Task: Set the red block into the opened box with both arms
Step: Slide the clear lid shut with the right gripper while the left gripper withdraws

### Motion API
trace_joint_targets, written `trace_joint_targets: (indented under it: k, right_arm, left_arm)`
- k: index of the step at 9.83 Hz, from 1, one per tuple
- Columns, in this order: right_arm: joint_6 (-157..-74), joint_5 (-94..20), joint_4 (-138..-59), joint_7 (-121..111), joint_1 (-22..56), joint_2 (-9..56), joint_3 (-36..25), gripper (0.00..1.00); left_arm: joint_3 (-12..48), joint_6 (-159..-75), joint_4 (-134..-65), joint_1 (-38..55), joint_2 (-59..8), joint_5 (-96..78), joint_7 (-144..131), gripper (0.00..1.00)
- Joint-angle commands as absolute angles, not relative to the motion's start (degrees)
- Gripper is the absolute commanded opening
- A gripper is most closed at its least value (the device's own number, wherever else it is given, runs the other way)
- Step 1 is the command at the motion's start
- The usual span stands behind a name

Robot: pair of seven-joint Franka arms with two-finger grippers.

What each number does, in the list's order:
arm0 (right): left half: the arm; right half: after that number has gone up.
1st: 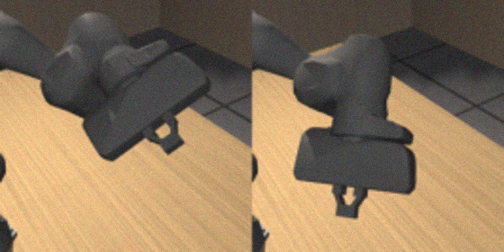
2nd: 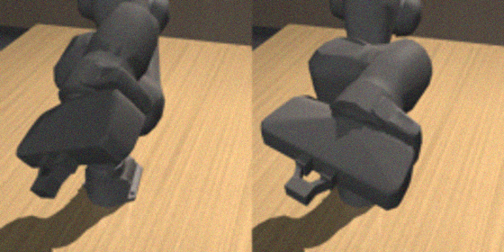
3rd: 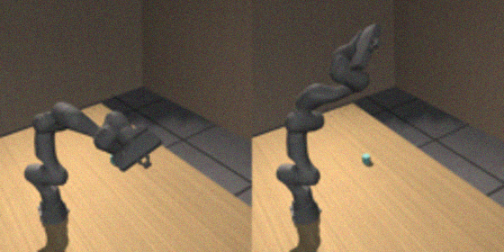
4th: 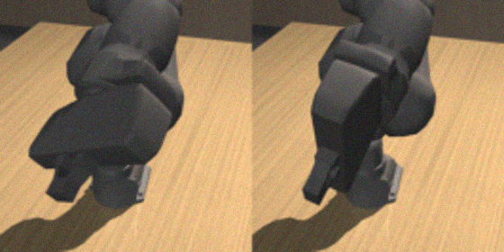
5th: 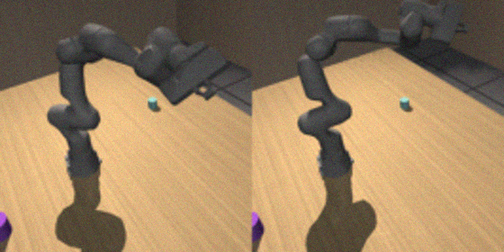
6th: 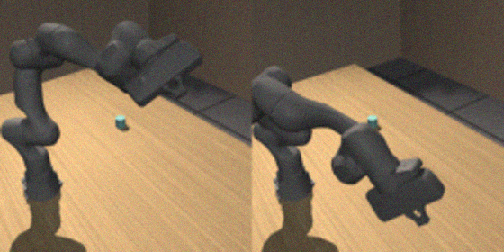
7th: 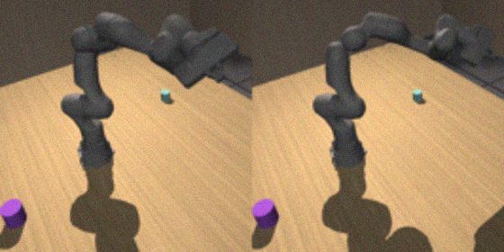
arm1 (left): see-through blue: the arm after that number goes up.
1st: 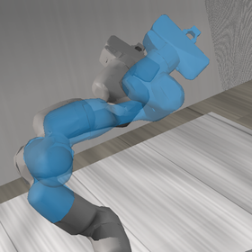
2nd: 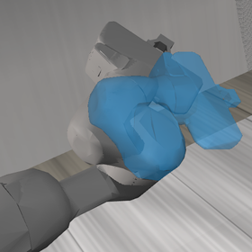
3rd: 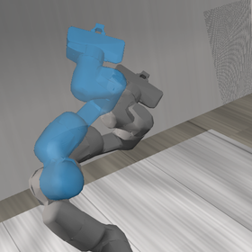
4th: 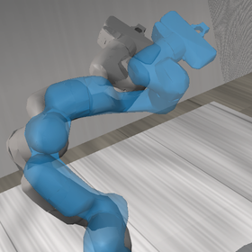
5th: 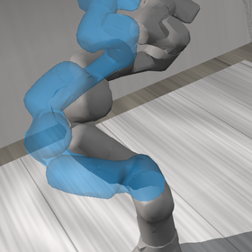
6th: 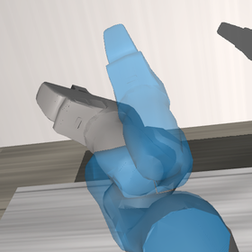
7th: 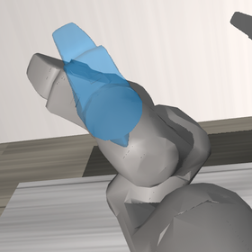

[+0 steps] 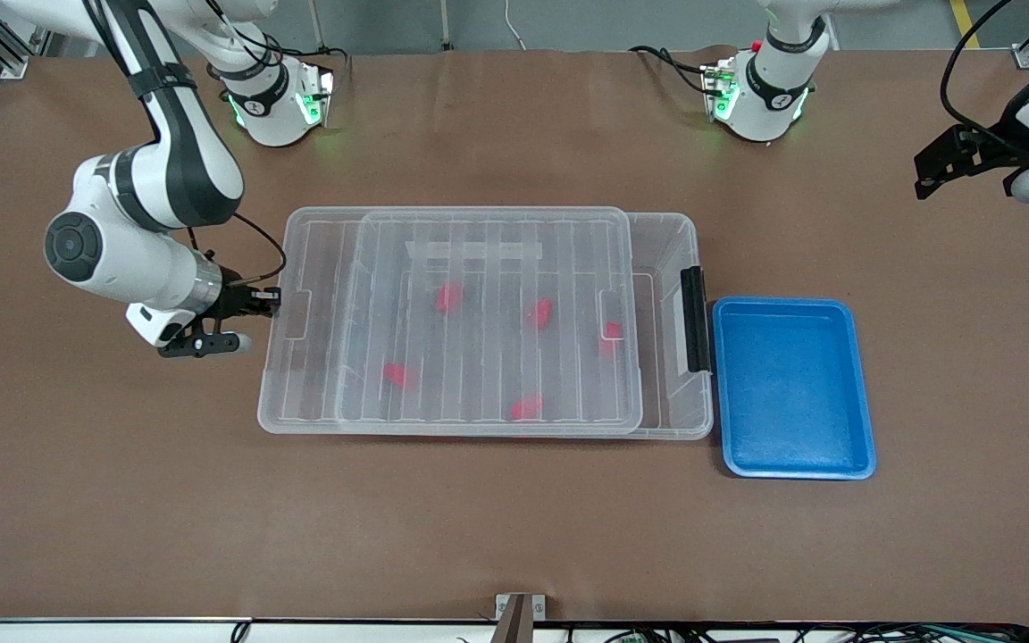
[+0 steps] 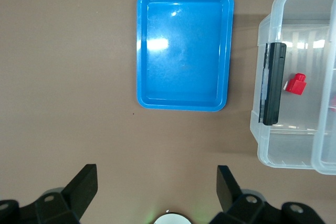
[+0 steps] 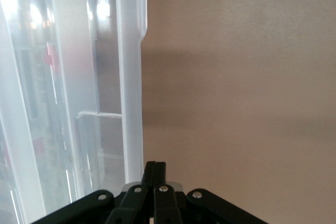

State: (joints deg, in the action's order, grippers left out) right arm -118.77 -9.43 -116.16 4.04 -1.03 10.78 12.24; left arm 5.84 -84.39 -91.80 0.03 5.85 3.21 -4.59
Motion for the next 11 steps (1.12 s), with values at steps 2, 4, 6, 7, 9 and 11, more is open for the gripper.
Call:
trace_joint_targets:
  k: [2,4,6,7,9,11]
  right_arm:
    - [-118.65,-10.46,-112.86,8.0,-0.88,13.36,15.11,0.0]
    - [-118.74,-10.46,-112.24,9.14,-0.62,13.62,15.55,0.0]
    - [-118.74,-10.46,-111.62,9.14,-0.62,14.24,16.08,0.0]
    - [-118.83,-10.46,-111.45,9.14,-0.27,14.5,16.08,0.0]
    - [-118.83,-10.46,-111.27,9.14,-0.18,14.68,16.08,0.0]
    - [-118.92,-10.46,-111.27,9.14,-0.18,14.85,16.08,0.0]
  left_arm:
    - [6.15,-83.94,-93.17,-0.09,6.24,2.46,-5.97,1.0]
    - [6.24,-83.85,-93.43,-0.09,6.42,1.33,-5.89,1.0]
    - [6.24,-83.94,-93.95,-0.35,6.59,-0.79,-4.84,1.0]
    - [6.68,-84.02,-94.13,-0.09,7.03,-0.79,-4.83,1.0]
    - [7.38,-84.29,-94.04,-0.09,6.86,-0.7,-4.83,1.0]
    - [7.64,-83.85,-93.78,0.09,6.86,0.0,-5.01,1.0]
